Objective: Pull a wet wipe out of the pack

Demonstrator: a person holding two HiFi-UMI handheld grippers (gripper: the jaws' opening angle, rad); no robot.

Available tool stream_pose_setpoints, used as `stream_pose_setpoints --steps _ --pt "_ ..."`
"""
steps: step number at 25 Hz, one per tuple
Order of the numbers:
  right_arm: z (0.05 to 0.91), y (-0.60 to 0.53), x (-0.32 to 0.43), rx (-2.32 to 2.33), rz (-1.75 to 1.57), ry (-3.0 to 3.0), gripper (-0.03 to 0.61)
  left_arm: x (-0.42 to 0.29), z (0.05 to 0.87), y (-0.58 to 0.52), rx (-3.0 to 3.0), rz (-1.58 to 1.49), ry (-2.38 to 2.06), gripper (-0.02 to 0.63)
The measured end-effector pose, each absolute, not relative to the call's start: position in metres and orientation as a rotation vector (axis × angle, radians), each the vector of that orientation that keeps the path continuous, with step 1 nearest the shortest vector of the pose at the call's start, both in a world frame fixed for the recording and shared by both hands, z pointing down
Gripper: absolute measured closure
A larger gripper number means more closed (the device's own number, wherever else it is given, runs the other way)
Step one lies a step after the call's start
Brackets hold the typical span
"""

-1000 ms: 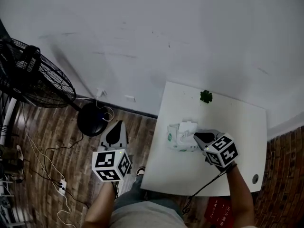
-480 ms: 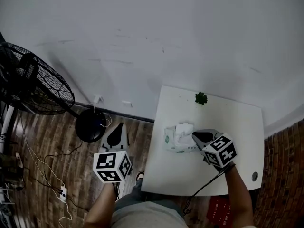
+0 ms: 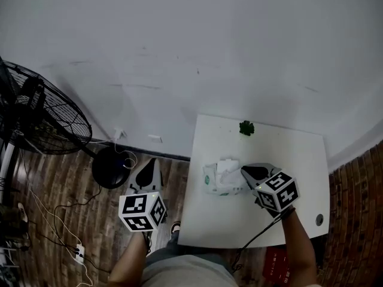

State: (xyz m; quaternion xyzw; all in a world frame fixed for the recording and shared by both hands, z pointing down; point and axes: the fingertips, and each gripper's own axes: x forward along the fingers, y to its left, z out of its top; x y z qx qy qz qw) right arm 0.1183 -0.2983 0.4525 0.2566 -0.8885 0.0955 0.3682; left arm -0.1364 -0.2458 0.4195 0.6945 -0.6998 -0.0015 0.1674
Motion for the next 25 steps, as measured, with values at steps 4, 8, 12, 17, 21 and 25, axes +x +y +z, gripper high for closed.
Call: stream_pose_setpoints --steps 4,8,12,17,21,25 --pt "0.441 -0.297 0.120 0.710 0.262 -2.317 0.575 -0.132 0.415 -0.250 2.005 -0.016 -1.974 0.611" --pt "0.423 -0.296 0.121 0.782 0.279 -2.374 0.575 -0.128 0.408 -0.258 2.041 -0.029 -1.957 0.611" --pt "0.397 -0.297 0.127 0.907 0.276 -2.428 0.575 -0.121 0.398 -0.268 2.083 -0.039 -1.930 0.611" --pt "0.355 -0.305 0.144 1.163 0.229 -2.496 0.575 -0.109 0.373 -0.290 2.179 -0.053 -1.902 0.611" --pt "0.330 -0.304 0.163 1.369 0.156 -2.501 0.575 -0.092 0.354 -0.305 2.268 -0.066 -1.865 0.611" --pt "0.311 -0.302 0.193 1.647 0.052 -2.424 0.575 -0.073 0.339 -0.316 2.335 -0.086 -1.825 0.611"
